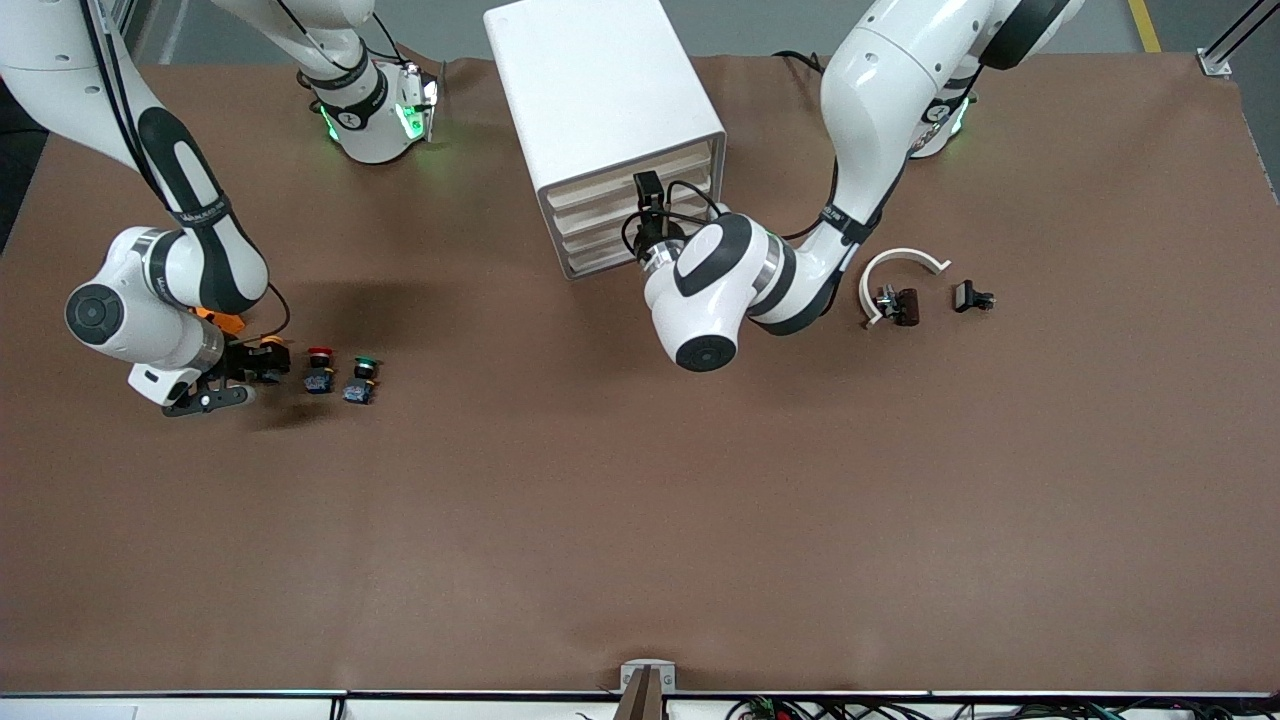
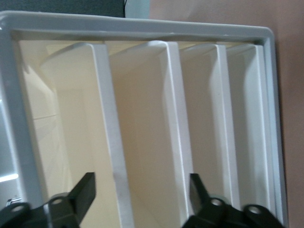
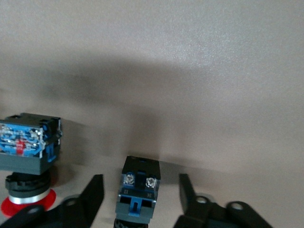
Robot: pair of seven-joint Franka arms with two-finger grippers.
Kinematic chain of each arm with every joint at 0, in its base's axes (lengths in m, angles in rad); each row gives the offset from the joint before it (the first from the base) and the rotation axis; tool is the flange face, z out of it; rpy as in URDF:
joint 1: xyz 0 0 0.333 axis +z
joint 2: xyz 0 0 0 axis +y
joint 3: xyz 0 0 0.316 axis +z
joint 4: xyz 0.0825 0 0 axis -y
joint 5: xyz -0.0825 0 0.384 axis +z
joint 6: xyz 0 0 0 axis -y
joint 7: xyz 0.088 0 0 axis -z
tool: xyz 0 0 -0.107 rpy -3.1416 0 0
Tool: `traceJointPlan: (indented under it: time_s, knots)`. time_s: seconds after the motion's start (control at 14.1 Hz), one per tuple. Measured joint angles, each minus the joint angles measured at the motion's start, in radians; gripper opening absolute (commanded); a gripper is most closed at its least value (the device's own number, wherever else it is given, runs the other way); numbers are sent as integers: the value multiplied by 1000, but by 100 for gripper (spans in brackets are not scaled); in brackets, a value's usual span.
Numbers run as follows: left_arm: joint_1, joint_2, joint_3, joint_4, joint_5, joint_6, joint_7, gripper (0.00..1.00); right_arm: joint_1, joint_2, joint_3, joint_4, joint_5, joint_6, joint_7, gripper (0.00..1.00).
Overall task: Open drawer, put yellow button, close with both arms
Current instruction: 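Pull the drawer open with the left gripper while the right gripper grasps the yellow button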
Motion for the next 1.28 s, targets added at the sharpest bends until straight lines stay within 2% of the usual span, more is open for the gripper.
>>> traceJointPlan:
  time_s: [0.21,0.5,0.71,0.78,1.0,1.07,1.28]
  knots:
    - [3,1,0,-1,-22,-6,0,68,-8,1,0,0,0,-1,-11,15]
    - [-2,18,0,-4,-71,-9,0,68,-8,1,1,1,0,-1,-15,12]
    - [-7,29,0,-5,-98,-10,0,51,-7,-1,8,29,0,-22,-17,10]
    - [-11,34,0,-5,-102,-11,0,42,-5,-6,11,56,0,-59,-18,10]
    - [-27,48,-1,-8,-104,-11,-15,39,24,-35,20,213,0,-317,-16,7]
    - [-31,53,-1,-8,-106,-11,-19,33,43,-44,21,286,0,-430,-2,6]
    - [-36,56,-1,-6,-116,-21,-33,27,124,-63,23,496,0,-690,129,6]
